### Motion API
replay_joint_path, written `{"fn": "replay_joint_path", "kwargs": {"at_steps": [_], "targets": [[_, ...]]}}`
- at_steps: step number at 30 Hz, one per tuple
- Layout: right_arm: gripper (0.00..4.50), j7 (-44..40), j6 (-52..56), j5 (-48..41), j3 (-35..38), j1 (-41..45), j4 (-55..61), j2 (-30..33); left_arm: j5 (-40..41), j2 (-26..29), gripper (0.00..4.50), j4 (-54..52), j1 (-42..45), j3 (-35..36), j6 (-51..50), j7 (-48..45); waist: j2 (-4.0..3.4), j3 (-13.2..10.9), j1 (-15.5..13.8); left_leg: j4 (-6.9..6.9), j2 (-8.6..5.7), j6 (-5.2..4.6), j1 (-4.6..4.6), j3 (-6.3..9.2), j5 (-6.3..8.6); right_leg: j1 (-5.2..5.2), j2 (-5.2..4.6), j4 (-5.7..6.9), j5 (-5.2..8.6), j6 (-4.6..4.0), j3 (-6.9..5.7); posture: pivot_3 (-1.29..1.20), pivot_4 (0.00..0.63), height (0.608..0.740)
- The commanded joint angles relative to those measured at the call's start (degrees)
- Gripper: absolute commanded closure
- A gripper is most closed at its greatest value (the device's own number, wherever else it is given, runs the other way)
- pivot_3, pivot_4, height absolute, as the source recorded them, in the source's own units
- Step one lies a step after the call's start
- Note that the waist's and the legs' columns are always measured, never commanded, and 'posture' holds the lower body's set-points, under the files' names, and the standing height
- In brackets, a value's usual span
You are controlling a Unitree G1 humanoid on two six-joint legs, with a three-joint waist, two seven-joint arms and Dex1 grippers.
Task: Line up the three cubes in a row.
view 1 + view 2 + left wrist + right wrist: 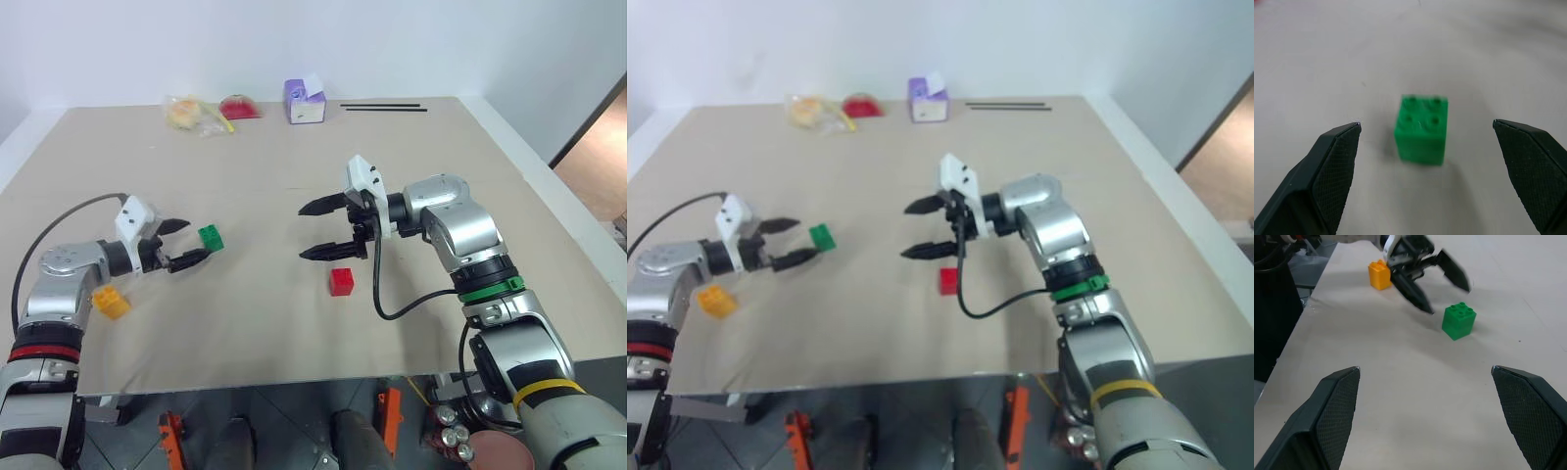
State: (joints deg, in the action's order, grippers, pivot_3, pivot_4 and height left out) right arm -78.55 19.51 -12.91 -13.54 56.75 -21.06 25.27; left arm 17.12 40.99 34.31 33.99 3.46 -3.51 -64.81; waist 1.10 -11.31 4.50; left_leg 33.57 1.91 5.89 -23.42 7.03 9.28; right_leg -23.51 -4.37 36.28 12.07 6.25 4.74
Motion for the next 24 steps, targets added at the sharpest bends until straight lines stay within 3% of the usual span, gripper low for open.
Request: {"fn": "replay_joint_path", "kwargs": {"at_steps": [1,9,19,24], "targets": [[0.04,0.28,-0.53,-0.5,1.17,1.4,2.03,0.33,-1.91,0.39,0.0,3.96,3.52,-0.29,2.51,-2.06,0.0,0.0,-0.02,0.0,0.0,0.0,-0.01,0.0,0.0,0.0,0.0,0.0,0.0,0.01,0.0,0.0,0.15,0.74],[0.04,0.83,-0.54,-0.8,1.41,1.19,2.4,0.28,-4.7,-0.78,0.0,10.94,8.66,-1.06,5.82,-3.84,0.0,0.0,-0.03,0.01,0.0,0.0,-0.01,0.01,0.0,0.01,0.0,0.01,0.0,0.01,0.0,0.0,0.15,0.74],[0.0,1.74,-0.52,-1.29,1.97,1.26,1.86,0.38,-5.71,-1.09,3.2,11.81,8.83,-0.52,6.63,-5.23,0.0,0.0,0.04,0.0,0.0,0.0,-0.01,0.01,0.0,-0.01,0.0,0.04,0.01,0.04,0.0,0.0,0.15,0.74],[0.0,1.7,-0.72,-1.29,2.06,1.62,1.18,0.28,-5.6,-0.76,3.26,9.91,8.08,-0.48,6.31,-5.63,0.0,0.0,0.04,0.0,0.0,0.0,-0.01,0.01,0.0,-0.01,0.0,0.06,0.01,0.04,0.0,0.0,0.15,0.74]]}}
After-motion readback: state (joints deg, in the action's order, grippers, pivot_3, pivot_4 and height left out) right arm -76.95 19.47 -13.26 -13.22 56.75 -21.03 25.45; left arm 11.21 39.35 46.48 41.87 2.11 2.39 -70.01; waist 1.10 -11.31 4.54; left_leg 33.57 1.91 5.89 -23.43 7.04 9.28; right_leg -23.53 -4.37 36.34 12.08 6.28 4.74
